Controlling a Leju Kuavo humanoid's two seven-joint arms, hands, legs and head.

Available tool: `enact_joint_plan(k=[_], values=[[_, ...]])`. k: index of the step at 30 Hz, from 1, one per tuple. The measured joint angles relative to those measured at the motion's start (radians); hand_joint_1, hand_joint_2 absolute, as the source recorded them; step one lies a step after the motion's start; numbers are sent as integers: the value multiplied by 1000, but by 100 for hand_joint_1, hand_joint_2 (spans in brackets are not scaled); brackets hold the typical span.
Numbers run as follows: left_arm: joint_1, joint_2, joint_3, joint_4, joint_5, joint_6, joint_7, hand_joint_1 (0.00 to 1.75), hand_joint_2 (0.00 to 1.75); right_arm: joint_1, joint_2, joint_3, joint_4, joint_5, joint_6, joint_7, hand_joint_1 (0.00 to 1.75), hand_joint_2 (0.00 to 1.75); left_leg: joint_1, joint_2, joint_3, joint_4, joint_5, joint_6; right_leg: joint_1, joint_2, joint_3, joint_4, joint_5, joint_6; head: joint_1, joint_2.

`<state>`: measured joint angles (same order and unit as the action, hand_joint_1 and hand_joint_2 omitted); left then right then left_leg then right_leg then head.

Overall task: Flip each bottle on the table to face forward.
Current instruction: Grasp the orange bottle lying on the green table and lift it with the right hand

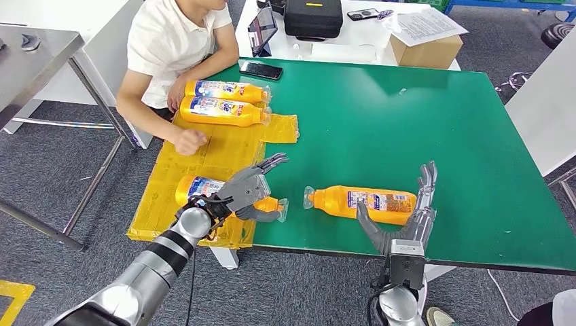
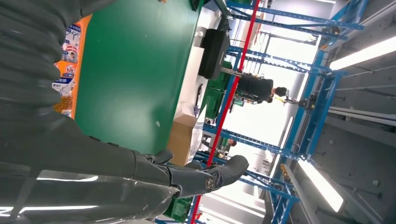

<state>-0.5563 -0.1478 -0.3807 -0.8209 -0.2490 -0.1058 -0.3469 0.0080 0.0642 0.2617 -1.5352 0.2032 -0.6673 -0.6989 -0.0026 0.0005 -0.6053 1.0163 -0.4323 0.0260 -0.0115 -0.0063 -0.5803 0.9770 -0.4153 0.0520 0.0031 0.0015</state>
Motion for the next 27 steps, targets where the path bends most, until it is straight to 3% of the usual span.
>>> enact_joint_plan(k=[2, 5, 7, 11, 15, 18, 22, 27], values=[[50, -11, 2, -81, 54, 88, -39, 0, 175, 6, -2, -1, 1, 22, -10, 0, 0, 175, 0, 0, 0, 0, 0, 0, 0, 0, 0, 0, 0, 0, 0, 0], [151, -44, -6, -249, 76, 416, -155, 0, 175, 22, 2, -13, 5, 119, -23, 0, 0, 175, 0, 0, -1, 0, 0, 0, 0, 0, -1, 0, 0, 0, 0, 0], [183, -55, -18, -305, 59, 553, -195, 0, 175, 26, 6, -19, 8, 171, -25, 0, 0, 175, 0, 0, -1, 0, 0, 0, 0, 0, -1, 0, 0, 0, 0, 0], [195, -58, -27, -334, 54, 599, -204, 0, 175, 27, 8, -22, 11, 189, -25, 0, 0, 175, 0, 0, -1, 0, 0, 0, 0, 0, -1, 0, 0, 0, 0, 0], [271, -71, -61, -485, 68, 692, -249, 0, 175, 20, 17, -34, 56, 266, -25, 8, 0, 175, 0, 0, -1, 0, 0, 0, 0, 0, -1, 0, 0, 0, 0, 0], [305, -75, -75, -518, 87, 738, -271, 0, 175, -2, 5, -51, 138, 496, -25, 61, 0, 175, 0, 0, 0, 0, 0, 0, 0, 0, -1, 0, 0, 0, 0, 0], [355, -79, -108, -519, 108, 716, -254, 0, 175, -45, -29, -143, 255, 835, -26, 132, 0, 175, -1, -1, -1, 0, 0, 0, -1, -1, -1, 0, 0, 0, 0, 0], [386, -85, -138, -516, 124, 713, -266, 0, 175, -99, -82, -240, 376, 934, -26, 173, 0, 175, -3, -1, -1, 0, 0, 1, -3, -1, -1, -1, 0, 0, 0, 0]])
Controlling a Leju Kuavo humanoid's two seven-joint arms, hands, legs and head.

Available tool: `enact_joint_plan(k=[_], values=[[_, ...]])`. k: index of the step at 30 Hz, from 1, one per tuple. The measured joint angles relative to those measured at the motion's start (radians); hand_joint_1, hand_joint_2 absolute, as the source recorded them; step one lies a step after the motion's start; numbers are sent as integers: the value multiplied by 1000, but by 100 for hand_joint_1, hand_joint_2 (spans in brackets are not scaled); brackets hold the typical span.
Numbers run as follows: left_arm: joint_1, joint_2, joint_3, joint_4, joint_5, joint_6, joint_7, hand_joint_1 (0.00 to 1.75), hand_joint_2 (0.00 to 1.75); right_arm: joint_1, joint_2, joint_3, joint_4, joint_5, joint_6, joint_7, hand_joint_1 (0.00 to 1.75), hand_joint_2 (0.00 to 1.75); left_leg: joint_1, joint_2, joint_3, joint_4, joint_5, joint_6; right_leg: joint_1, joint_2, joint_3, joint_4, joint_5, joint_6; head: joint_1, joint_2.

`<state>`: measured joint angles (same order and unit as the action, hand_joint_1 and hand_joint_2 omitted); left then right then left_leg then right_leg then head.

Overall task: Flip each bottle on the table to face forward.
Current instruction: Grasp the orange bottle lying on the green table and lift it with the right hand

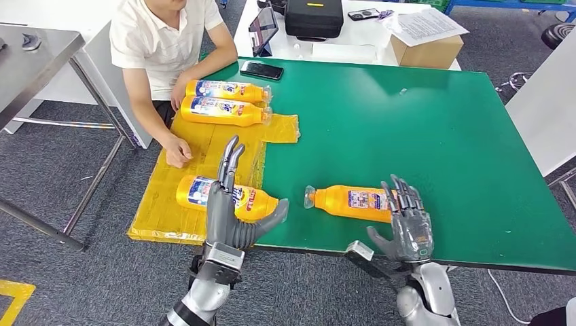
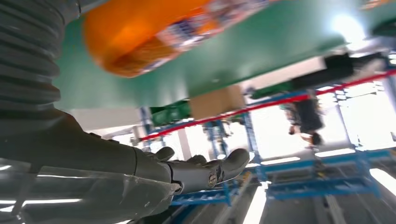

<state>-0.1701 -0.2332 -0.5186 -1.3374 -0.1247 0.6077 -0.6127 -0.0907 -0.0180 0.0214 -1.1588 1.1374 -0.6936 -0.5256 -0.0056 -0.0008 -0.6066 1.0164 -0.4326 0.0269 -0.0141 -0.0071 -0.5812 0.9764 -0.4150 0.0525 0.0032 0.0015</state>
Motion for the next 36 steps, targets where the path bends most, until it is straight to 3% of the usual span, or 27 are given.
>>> enact_joint_plan(k=[6, 9, 16, 28, 36], values=[[9, -2, -12, 0, 0, -1, 2, 0, 175, -33, -26, -28, 81, 30, 0, 50, 0, 175, 1, 0, 0, 0, 0, 0, 1, 0, 0, 0, 0, 0, -1, 0], [9, -2, -18, 0, -1, -12, 15, 0, 175, -76, -58, -5, 169, 20, 0, 129, 0, 175, 1, 0, 0, 0, 0, 0, 1, 0, 0, 0, 0, 0, 0, 0], [8, -6, -49, 7, 2, -51, 46, 0, 175, -184, -120, 58, 364, -13, 11, 180, 0, 175, 0, 0, 0, 0, 1, 1, 0, 0, 0, 0, 1, 1, 0, 0], [-4, -15, -59, 11, 22, -49, 60, 0, 175, -312, -148, 126, 518, -5, 117, 228, 0, 175, 0, 2, 2, 0, 1, 1, 0, 0, 0, 0, 1, 1, 0, 0], [-36, -40, -80, 38, 116, -112, 100, 0, 175, -380, -151, 168, 612, 9, 144, 229, 0, 175, 0, 2, 3, 0, 2, 3, 0, 1, 2, 0, 3, 3, 0, 0]])
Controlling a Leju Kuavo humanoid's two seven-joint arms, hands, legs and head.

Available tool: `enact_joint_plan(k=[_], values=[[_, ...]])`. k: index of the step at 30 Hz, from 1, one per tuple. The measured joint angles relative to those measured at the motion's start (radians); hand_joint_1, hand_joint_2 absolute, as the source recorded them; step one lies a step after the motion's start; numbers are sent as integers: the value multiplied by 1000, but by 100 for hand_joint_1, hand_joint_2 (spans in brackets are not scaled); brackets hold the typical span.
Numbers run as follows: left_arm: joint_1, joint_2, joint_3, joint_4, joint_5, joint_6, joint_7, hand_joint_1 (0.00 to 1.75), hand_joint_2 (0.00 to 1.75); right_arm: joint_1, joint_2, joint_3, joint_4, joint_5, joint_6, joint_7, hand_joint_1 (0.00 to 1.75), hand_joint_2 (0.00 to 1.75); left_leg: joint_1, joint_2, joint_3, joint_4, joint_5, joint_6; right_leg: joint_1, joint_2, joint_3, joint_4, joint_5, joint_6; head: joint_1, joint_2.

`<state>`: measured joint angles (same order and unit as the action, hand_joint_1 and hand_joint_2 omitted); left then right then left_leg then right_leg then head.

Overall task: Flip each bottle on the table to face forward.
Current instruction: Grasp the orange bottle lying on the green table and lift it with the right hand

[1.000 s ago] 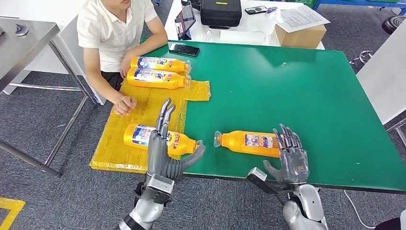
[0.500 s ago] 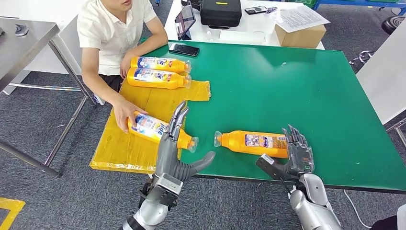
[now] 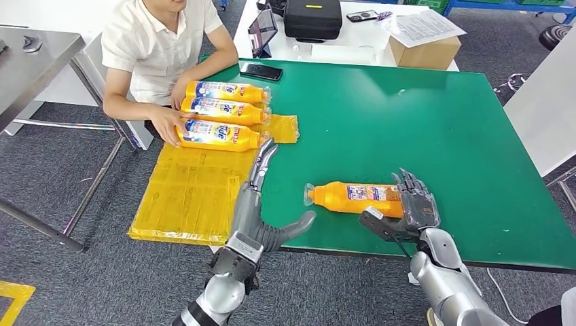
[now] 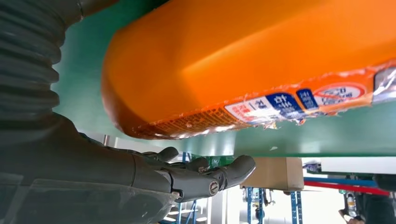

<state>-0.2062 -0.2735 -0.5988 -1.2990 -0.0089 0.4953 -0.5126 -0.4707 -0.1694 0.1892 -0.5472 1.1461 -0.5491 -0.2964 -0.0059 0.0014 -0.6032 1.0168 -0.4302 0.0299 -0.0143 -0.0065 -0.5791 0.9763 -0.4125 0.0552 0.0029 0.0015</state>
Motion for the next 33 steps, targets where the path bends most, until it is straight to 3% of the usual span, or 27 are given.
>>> enact_joint_plan(k=[8, 11, 12, 15, 16, 22, 28, 33], values=[[-7, -6, -1, 21, 62, -27, 23, 0, 175, -20, -6, 20, 35, -1, 11, 2, 0, 175, 0, 0, 3, 0, 0, 0, 0, 0, 2, 0, 0, 0, 0, 0], [-8, -6, -1, 23, 86, -37, 29, 0, 175, -29, -8, 23, 46, -14, 59, 9, 0, 175, 0, 0, 5, 0, 0, 0, 0, 0, 4, 0, 0, 0, 0, 0], [-8, -6, -1, 23, 94, -41, 32, 0, 175, -32, -10, 25, 49, -16, 85, 14, 26, 175, 0, 0, 6, 0, 0, 0, 0, 0, 5, -1, 0, 0, 0, 0], [-8, -6, -4, 23, 110, -57, 45, 0, 175, -42, -19, 36, 62, -15, 166, 26, 157, 175, 0, 1, 9, 0, -1, 1, 0, 1, 4, -2, 0, 0, 0, 0], [-9, -6, -6, 23, 113, -63, 48, 0, 175, -44, -23, 41, 66, -15, 191, 26, 175, 175, 0, 1, 11, 0, -2, 1, 0, 1, 3, -2, 0, 0, 0, 0], [-13, -6, -25, 23, 126, -94, 60, 0, 175, -58, -58, 71, 77, -39, 310, 2, 175, 175, 0, 0, 18, 0, -3, 3, 0, 0, 7, -4, -3, -2, 0, 0], [-14, -4, -32, 23, 139, -123, 62, 0, 175, -56, -87, 61, 75, -190, 421, -90, 175, 175, 1, 0, 26, 0, -4, 4, 0, 0, 15, -7, -2, 1, 0, 0], [-15, -4, -35, 23, 144, -132, 62, 0, 175, -48, -97, 43, 72, -245, 457, -118, 175, 175, 1, 1, 33, 0, -9, 5, 0, 1, 22, -8, -5, 3, 0, 0]])
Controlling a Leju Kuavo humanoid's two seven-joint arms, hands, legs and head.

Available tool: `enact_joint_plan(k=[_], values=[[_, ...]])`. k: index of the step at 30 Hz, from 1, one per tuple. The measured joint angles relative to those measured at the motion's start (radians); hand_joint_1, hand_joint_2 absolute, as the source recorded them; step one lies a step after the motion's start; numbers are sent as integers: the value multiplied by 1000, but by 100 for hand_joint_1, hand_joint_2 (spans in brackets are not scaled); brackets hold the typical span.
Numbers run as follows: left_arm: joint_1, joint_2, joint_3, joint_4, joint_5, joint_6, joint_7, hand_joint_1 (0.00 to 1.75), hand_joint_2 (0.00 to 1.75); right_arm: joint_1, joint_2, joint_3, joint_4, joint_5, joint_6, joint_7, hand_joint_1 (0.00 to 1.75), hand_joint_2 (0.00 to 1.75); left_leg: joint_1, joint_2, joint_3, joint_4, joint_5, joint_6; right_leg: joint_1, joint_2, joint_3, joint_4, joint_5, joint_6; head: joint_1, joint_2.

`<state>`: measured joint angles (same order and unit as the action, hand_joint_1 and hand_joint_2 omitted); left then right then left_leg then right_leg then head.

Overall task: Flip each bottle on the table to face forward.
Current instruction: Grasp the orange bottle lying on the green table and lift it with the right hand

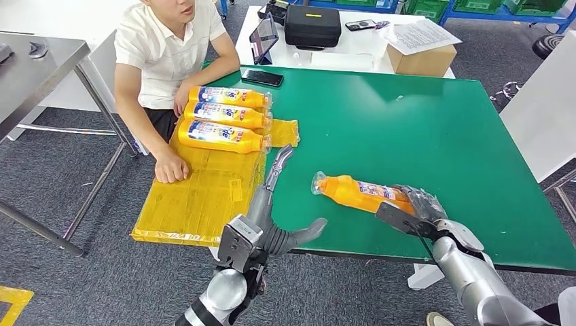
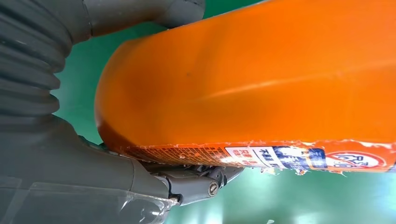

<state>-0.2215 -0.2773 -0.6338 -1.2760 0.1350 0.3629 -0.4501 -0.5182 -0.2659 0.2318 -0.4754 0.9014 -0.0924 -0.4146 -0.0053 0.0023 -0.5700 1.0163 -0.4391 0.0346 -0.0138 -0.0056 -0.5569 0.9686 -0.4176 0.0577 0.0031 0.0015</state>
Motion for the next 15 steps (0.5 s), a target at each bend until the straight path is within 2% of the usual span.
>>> enact_joint_plan(k=[3, 6, 8, 12, 15], values=[[0, 0, -1, 0, 7, -8, 0, 0, 175, 14, -3, -12, -6, -44, 12, -39, 175, 175, 0, 0, 3, 0, -2, 0, 0, 0, 3, 0, -2, 0, 0, 0], [0, 0, -1, 0, 14, -17, -3, 0, 175, 62, 3, -36, -28, -129, -20, -146, 175, 175, 0, -1, 2, 0, -2, 0, 0, 0, 8, 0, -2, 1, 0, 0], [0, 1, 0, 0, 22, -17, -7, 0, 175, 98, 17, -58, -49, -185, -43, -198, 175, 175, 0, 1, 1, 0, -3, -1, 0, 1, 12, 1, 0, 0, 0, 0], [2, 1, 6, -1, 58, 2, -21, 0, 175, 145, 58, -109, -89, -288, -66, -245, 175, 175, 1, 6, -1, 0, -3, -1, 1, 4, 10, 1, 0, -1, 0, 0], [27, 6, 31, 4, 143, 2, 13, 0, 175, 195, 95, -150, -147, -369, -79, -274, 175, 175, 1, 5, -5, 0, -2, -1, 1, 4, 7, 1, 0, -1, 0, 0]])
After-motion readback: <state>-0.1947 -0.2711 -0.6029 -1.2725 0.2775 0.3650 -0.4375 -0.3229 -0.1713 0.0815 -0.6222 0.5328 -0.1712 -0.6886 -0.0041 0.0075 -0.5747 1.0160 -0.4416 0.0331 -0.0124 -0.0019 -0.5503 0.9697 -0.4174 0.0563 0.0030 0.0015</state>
